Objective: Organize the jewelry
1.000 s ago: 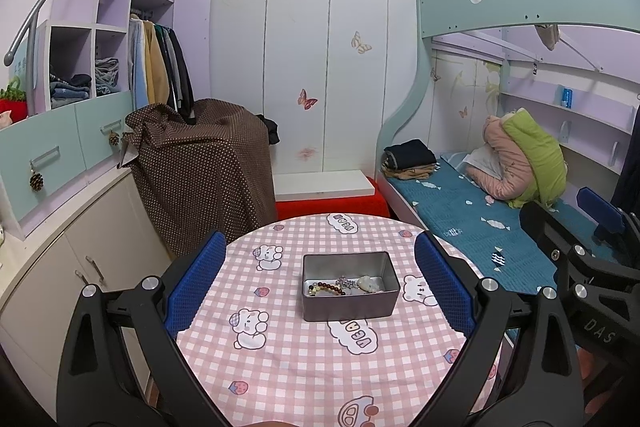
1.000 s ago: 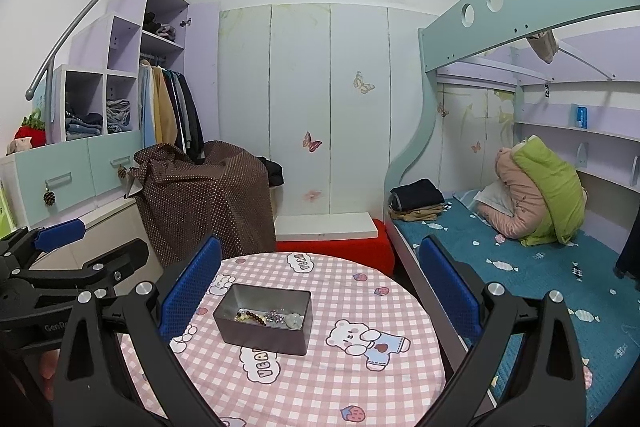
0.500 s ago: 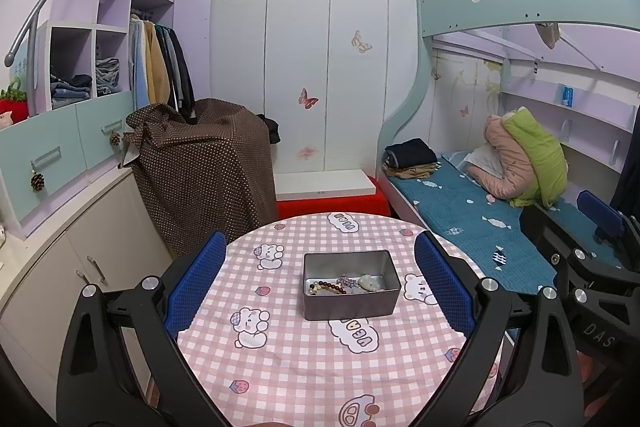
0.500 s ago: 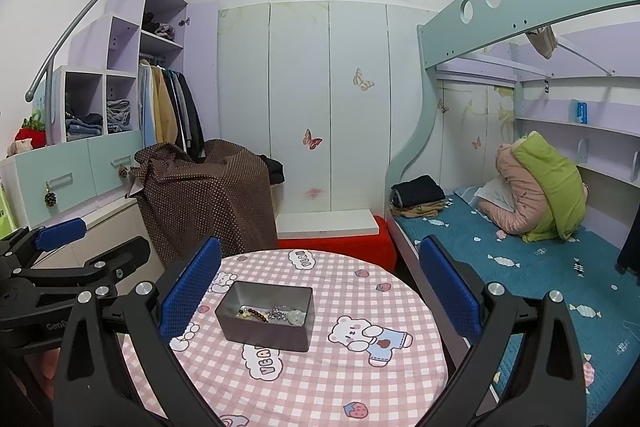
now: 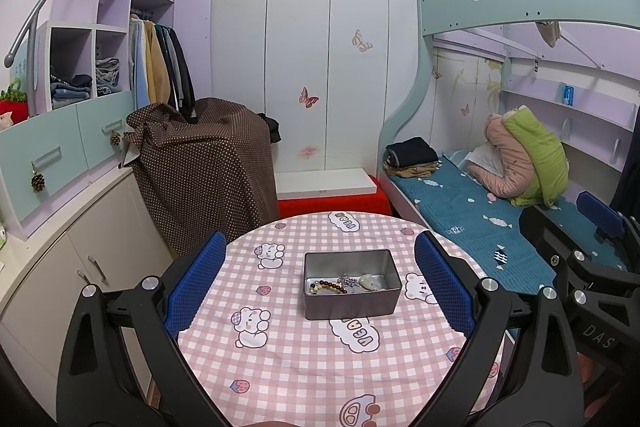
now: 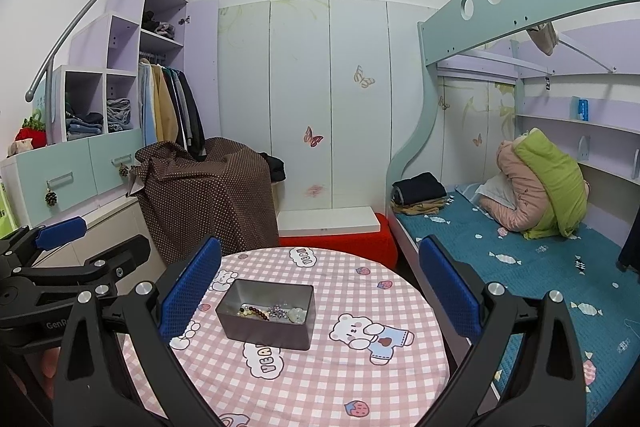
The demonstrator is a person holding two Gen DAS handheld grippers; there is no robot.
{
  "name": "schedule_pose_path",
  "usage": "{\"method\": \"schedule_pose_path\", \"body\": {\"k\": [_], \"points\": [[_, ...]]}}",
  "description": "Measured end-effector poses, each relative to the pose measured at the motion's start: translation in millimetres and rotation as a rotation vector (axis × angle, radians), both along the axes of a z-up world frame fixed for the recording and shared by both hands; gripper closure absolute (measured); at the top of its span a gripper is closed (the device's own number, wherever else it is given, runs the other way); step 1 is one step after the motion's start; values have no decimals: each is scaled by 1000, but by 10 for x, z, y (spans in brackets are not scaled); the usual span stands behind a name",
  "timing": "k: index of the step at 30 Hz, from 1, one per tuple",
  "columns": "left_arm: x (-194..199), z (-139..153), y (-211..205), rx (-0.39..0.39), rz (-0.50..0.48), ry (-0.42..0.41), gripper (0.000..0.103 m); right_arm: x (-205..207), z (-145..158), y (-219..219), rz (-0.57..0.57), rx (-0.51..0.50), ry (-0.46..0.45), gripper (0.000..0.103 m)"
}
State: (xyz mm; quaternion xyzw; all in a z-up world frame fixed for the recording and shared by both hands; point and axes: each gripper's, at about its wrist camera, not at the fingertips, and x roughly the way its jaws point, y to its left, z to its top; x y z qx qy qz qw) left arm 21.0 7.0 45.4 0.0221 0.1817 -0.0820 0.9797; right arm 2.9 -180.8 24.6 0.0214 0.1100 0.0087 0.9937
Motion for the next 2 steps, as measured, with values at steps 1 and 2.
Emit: {"method": "schedule_pose_path", "body": {"k": [1, 2], "points": [[-3, 1, -1, 0, 0, -1, 8, -1, 0, 0, 0, 0, -1, 8], [0, 0, 0, 1, 0, -2, 8, -1, 0, 0, 0, 0, -1, 8]]}}
